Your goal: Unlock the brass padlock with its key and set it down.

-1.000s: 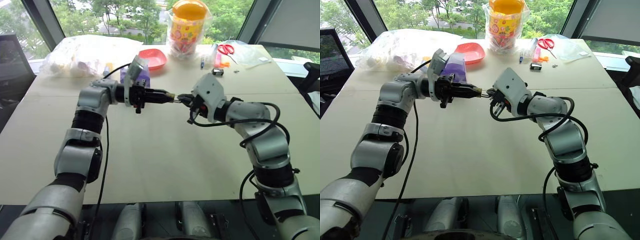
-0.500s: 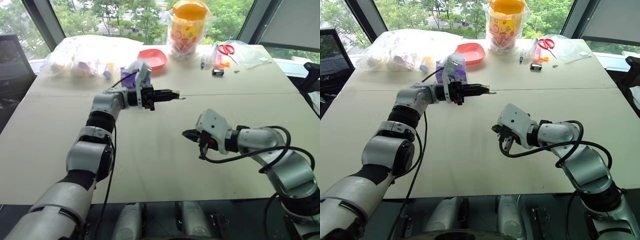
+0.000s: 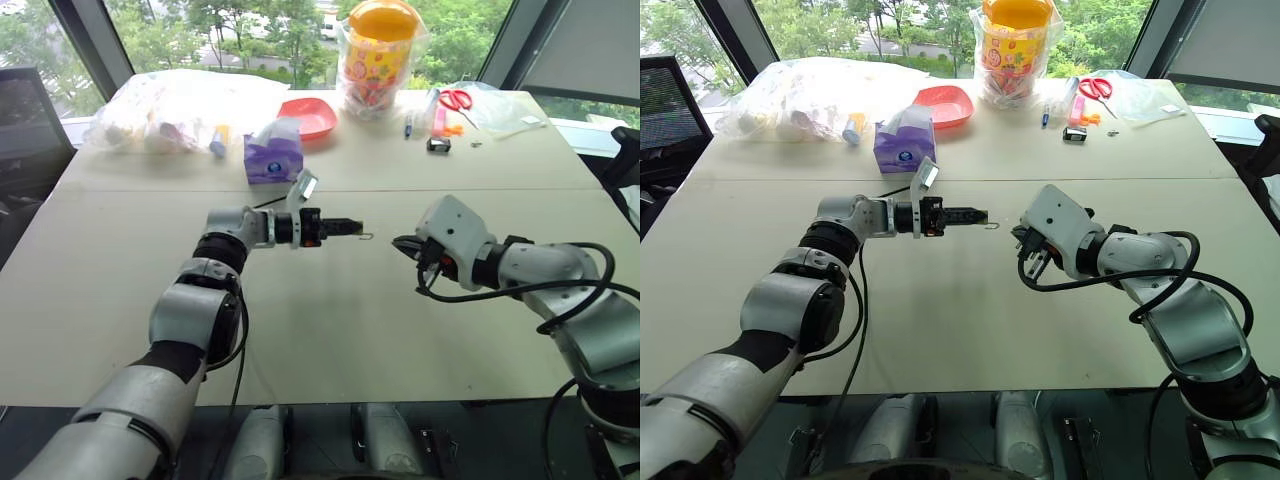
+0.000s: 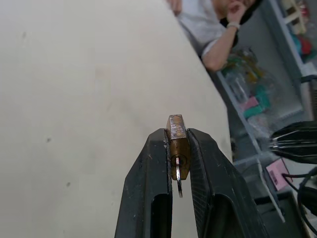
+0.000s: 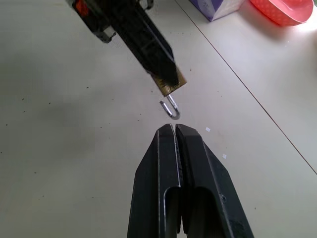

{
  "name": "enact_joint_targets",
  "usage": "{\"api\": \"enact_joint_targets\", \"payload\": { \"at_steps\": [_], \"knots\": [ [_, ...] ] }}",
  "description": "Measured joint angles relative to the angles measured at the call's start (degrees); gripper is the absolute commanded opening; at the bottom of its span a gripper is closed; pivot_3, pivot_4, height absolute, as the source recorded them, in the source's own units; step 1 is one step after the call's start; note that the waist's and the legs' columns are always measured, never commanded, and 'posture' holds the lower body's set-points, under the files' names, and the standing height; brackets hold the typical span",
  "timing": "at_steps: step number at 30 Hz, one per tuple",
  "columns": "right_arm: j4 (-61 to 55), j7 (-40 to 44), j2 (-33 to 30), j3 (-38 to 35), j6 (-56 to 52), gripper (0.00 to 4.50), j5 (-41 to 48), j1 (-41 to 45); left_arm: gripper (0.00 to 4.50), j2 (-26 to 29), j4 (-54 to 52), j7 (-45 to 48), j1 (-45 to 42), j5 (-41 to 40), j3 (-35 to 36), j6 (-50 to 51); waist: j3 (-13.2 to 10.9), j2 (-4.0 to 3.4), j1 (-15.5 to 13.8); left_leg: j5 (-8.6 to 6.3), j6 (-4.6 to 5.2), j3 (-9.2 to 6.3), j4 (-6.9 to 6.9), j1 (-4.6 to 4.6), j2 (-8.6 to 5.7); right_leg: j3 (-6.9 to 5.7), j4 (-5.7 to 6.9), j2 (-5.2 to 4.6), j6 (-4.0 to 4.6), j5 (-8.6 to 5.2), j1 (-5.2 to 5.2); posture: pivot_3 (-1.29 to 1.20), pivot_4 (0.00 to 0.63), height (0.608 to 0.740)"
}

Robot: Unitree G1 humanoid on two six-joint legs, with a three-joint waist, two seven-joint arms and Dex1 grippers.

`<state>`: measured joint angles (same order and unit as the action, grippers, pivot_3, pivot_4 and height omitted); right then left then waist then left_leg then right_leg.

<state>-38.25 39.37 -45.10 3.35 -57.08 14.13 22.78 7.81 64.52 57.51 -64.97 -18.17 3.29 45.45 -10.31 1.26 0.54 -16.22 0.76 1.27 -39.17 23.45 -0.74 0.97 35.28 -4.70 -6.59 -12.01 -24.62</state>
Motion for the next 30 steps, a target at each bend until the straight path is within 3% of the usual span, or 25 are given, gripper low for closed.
{"api": "enact_joint_targets", "payload": {
  "at_steps": [3,7,9,17,22,30],
  "knots": [
    [0.0,-0.5,0.0,0.0,0.0,0.03,0.2,0.0,0.00,-0.5,1.5,-6.9,-0.1,1.2,1.5,-3.0,0.0,0.01,0.0,0.00,0.00,-0.01,0.00,-0.04,0.02,0.00,0.01,-0.02,0.00,0.00,0.02,0.00,0.150,0.740],
    [-0.1,-0.5,-1.3,1.0,0.5,0.03,0.2,0.0,0.00,-1.4,2.6,-8.2,0.1,2.5,1.6,-7.0,0.0,0.04,-0.1,0.00,-0.01,0.00,-0.01,-0.12,0.00,-0.01,0.00,-0.04,0.01,0.00,0.12,0.00,0.150,0.740],
    [-0.4,0.1,-3.4,2.5,1.5,0.00,-0.3,0.0,1.03,-1.5,1.8,-7.4,0.6,4.0,-0.1,-10.0,0.1,0.04,-0.1,0.00,-0.02,0.03,-0.02,-0.17,-0.01,0.00,-0.05,-0.07,0.03,0.00,0.17,0.00,0.150,0.740],
    [-0.6,0.6,-5.5,4.5,4.4,0.00,-1.6,-0.3,3.88,-1.2,0.3,-2.3,1.4,5.4,-2.0,-12.0,0.2,0.08,-0.1,0.01,-0.04,0.03,-0.05,-0.24,0.01,0.01,-0.06,-0.06,0.11,0.02,0.23,0.00,0.150,0.740],
    [-0.6,1.3,-6.3,4.6,5.0,0.00,-1.6,-1.6,3.88,3.0,-5.9,3.1,4.3,6.8,-4.9,-12.4,0.2,0.08,0.6,0.01,-0.04,0.09,-0.02,-0.19,0.15,0.08,-0.06,0.06,0.11,0.03,0.11,0.00,0.150,0.740],
    [-2.2,1.7,-7.5,1.9,5.6,0.00,-1.3,-5.9,3.88,17.5,-37.1,7.8,19.9,5.9,-4.7,-13.5,0.1,0.05,-0.5,0.00,-0.06,0.08,0.09,0.04,0.19,0.04,-0.05,-0.28,0.32,-0.06,-0.13,0.00,0.150,0.740]
  ]
}}
